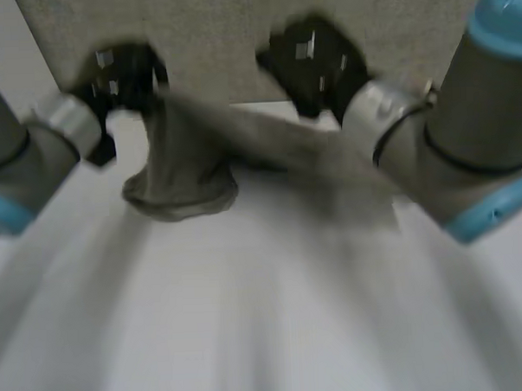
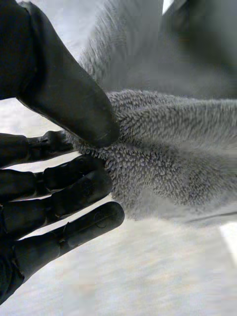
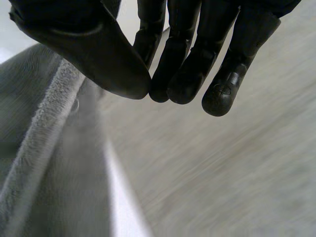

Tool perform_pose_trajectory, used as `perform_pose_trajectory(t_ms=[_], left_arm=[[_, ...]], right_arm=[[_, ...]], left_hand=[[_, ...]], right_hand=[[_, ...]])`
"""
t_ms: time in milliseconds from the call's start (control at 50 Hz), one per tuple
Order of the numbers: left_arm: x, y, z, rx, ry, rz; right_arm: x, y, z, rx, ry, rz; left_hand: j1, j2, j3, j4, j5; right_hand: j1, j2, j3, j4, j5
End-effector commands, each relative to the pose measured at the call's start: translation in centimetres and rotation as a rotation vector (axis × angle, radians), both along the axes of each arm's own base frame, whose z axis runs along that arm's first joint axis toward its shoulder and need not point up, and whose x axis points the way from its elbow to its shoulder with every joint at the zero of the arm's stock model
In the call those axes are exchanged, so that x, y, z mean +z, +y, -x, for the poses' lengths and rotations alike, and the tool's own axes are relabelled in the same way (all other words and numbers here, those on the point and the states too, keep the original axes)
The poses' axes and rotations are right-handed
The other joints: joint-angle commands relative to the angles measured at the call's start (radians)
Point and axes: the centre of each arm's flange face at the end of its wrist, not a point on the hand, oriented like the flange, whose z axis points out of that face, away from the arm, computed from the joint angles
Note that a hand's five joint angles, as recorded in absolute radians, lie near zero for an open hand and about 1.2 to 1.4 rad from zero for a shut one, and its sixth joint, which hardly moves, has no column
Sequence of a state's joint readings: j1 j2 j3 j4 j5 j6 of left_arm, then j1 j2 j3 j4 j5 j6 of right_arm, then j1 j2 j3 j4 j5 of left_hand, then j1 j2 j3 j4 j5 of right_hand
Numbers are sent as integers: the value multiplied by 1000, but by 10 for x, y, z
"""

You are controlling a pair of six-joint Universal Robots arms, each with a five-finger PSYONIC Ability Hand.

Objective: Fold the towel.

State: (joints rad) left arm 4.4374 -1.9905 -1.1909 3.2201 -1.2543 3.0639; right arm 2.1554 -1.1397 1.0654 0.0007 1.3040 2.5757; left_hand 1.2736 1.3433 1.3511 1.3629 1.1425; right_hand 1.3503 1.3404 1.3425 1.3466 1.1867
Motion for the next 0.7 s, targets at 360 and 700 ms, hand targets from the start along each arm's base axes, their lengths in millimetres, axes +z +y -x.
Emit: perform_pose_trajectory(t_ms=[360, 700], left_arm=[[-143, 99, -40, -172, -371, -314], [-123, 94, -23, -192, -345, -202]], right_arm=[[-105, 5, 40, -210, 184, -358], [-166, -29, 52, -304, 145, -559]], left_hand=[[-397, -466, -474, -486, -440], [-772, -842, -850, -862, -816]], right_hand=[[-1176, -1166, -1168, -1172, -1187], [-1077, -1068, -1070, -1074, -1088]])
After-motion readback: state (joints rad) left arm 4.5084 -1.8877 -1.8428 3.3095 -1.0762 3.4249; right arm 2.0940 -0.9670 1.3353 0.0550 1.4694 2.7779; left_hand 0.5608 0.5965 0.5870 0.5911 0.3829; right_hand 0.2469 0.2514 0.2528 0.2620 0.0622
